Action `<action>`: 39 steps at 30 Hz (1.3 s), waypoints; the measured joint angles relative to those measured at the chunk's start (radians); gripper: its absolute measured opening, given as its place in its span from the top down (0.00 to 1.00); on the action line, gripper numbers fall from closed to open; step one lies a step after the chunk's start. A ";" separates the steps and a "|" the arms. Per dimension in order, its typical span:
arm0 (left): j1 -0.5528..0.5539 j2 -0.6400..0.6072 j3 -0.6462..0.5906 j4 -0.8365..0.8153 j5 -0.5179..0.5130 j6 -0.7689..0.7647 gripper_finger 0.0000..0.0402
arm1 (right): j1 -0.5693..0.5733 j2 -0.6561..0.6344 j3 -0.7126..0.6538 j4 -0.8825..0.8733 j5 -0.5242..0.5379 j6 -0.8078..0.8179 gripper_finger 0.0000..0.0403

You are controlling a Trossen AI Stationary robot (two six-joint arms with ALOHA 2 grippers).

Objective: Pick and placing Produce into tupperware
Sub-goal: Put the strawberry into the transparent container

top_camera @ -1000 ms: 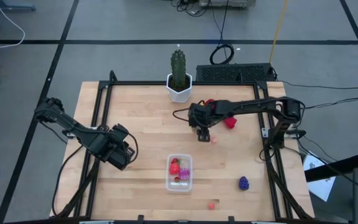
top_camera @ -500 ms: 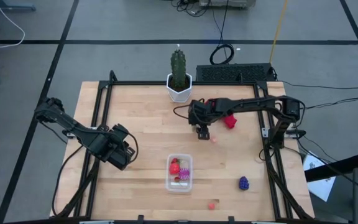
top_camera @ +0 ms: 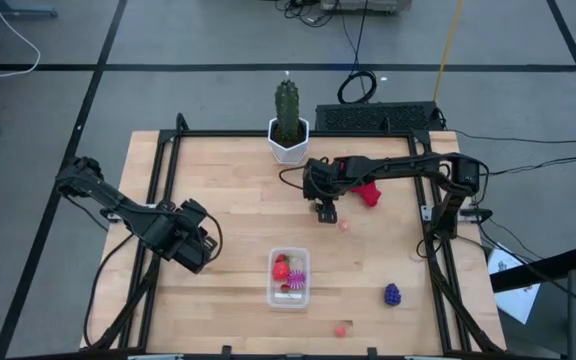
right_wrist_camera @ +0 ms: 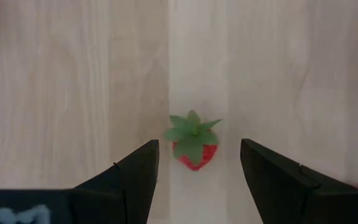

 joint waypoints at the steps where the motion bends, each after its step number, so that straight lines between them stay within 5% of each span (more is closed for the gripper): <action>1: 0.000 0.000 0.000 0.000 0.000 0.000 0.56 | 0.004 0.000 -0.002 -0.004 -0.001 -0.001 0.46; 20: 0.000 0.000 0.000 0.000 0.009 0.000 0.56 | 0.026 -0.010 -0.001 0.022 0.054 -0.030 0.45; 39: 0.000 0.000 0.000 0.000 0.008 0.000 0.56 | 0.014 -0.010 -0.001 -0.037 0.077 0.023 0.30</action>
